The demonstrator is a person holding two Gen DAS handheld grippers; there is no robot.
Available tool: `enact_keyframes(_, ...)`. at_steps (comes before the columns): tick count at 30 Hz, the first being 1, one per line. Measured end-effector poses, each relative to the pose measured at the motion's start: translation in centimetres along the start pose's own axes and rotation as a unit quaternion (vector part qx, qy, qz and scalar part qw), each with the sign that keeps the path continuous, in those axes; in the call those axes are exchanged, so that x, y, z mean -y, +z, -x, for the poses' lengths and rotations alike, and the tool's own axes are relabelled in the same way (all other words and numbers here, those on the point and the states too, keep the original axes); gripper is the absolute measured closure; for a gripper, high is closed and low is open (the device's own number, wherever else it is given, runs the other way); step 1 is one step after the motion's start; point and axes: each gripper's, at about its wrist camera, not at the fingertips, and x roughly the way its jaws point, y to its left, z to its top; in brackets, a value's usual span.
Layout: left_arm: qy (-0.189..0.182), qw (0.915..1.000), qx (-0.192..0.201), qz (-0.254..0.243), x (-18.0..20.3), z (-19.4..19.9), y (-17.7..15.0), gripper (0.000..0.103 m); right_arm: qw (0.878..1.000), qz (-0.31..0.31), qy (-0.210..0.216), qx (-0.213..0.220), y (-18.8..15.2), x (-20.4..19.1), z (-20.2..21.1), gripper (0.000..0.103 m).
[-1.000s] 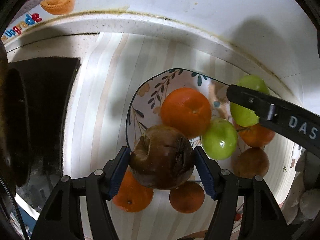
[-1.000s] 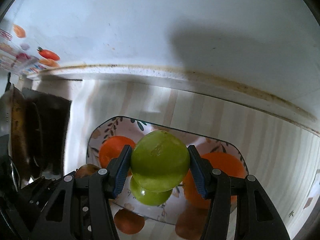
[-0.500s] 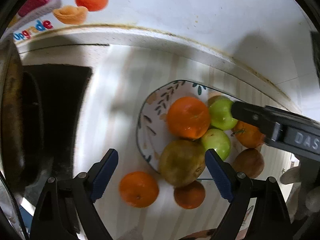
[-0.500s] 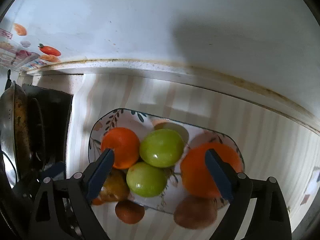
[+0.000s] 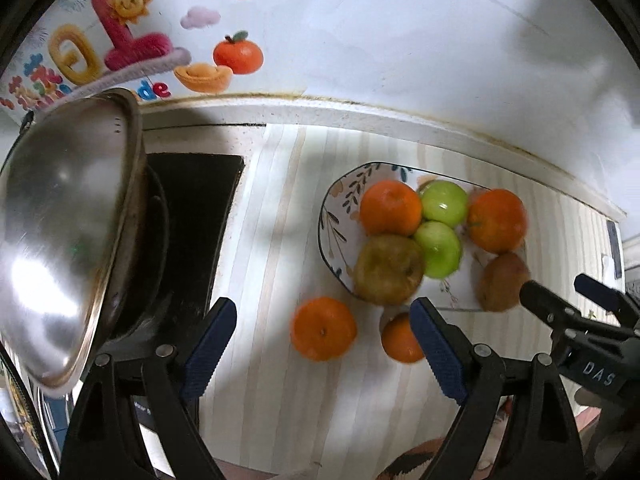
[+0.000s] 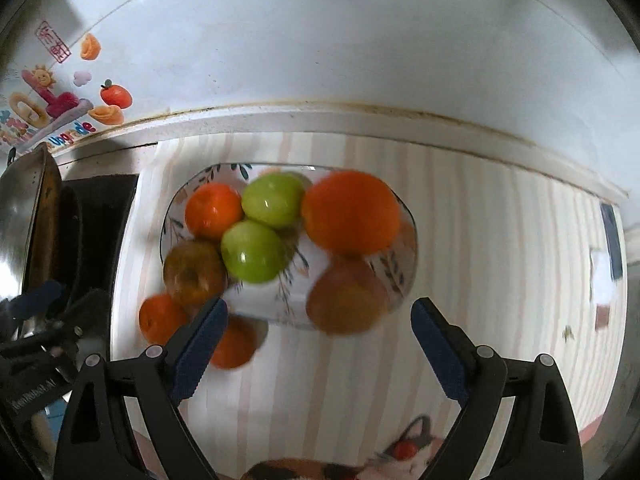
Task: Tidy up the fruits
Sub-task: 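Place the brown apple on the plate with the left tool while the right tool places the green apple, then grasp an orange with the left tool while the right tool grasps another orange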
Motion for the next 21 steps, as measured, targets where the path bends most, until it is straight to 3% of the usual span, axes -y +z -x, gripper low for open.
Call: enact_keyframes(21,-0.012,0.9914,0.124,-0.039,2.7,12.8,-8.4,0.014,0.991,-0.038,0.017,0.125,-11.5,1.5,14.9,0.008)
